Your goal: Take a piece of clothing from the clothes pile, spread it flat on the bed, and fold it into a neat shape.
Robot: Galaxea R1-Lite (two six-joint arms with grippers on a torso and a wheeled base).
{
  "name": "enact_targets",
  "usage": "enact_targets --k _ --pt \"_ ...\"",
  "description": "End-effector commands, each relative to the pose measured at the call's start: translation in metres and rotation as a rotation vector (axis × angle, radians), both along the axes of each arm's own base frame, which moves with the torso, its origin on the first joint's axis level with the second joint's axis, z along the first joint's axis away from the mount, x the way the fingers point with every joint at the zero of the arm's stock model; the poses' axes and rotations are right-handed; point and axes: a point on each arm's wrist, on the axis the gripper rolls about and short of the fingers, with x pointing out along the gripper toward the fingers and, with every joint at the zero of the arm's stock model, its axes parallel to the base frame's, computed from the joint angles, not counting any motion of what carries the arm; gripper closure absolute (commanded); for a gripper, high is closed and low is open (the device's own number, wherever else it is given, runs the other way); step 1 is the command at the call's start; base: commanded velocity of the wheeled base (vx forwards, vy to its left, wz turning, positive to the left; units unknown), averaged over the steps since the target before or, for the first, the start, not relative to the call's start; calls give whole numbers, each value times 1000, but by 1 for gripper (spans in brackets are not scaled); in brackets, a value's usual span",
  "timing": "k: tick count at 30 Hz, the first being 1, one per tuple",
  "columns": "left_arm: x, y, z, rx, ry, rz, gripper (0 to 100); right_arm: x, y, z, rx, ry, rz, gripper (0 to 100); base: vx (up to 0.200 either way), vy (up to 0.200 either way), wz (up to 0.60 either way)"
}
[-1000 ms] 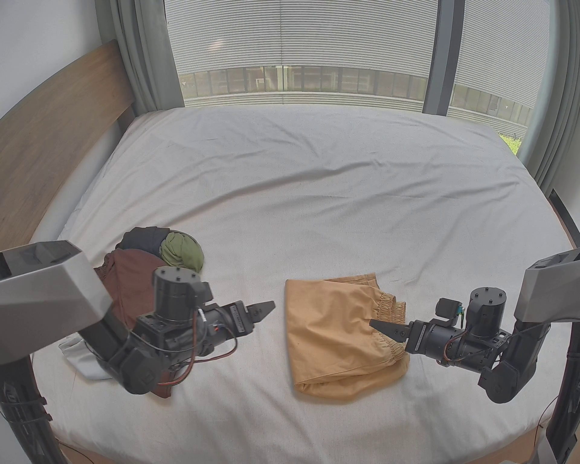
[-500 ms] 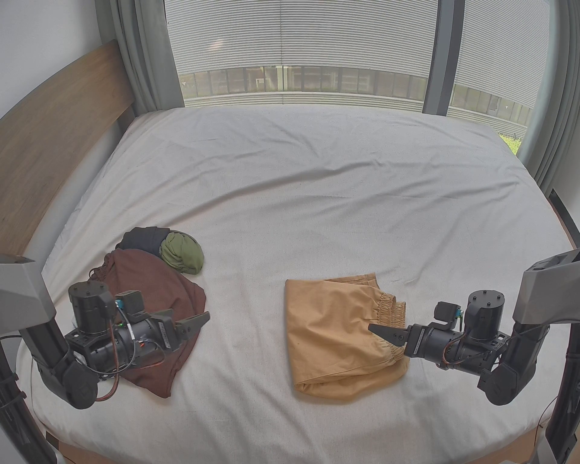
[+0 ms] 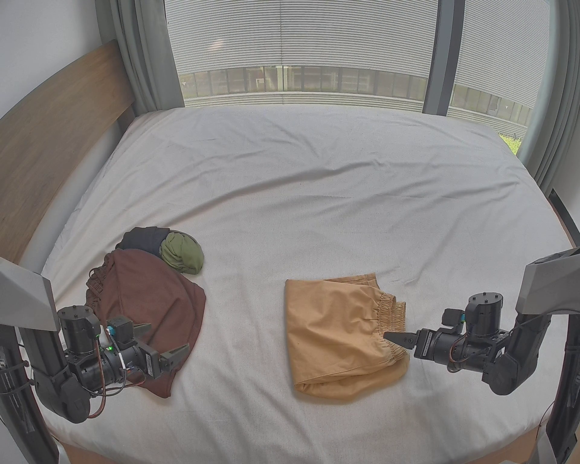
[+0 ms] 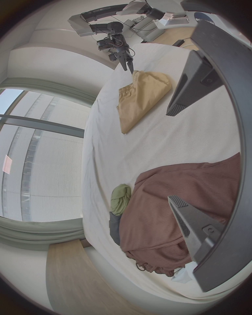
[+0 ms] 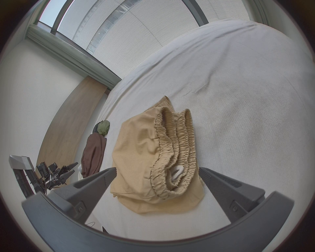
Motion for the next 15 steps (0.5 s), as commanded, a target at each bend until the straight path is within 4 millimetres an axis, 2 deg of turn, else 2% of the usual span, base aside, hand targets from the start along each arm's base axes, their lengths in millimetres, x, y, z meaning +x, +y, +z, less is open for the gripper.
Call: enact_targets --k 1,15 --pt "-4 3 -10 0 52 12 0 5 -8 -6 -11 27 -26 0 0 0 0" --pt "-9 -2 -10 -7 68 -24 0 16 -6 -48 -36 122 -32 0 0 0 0"
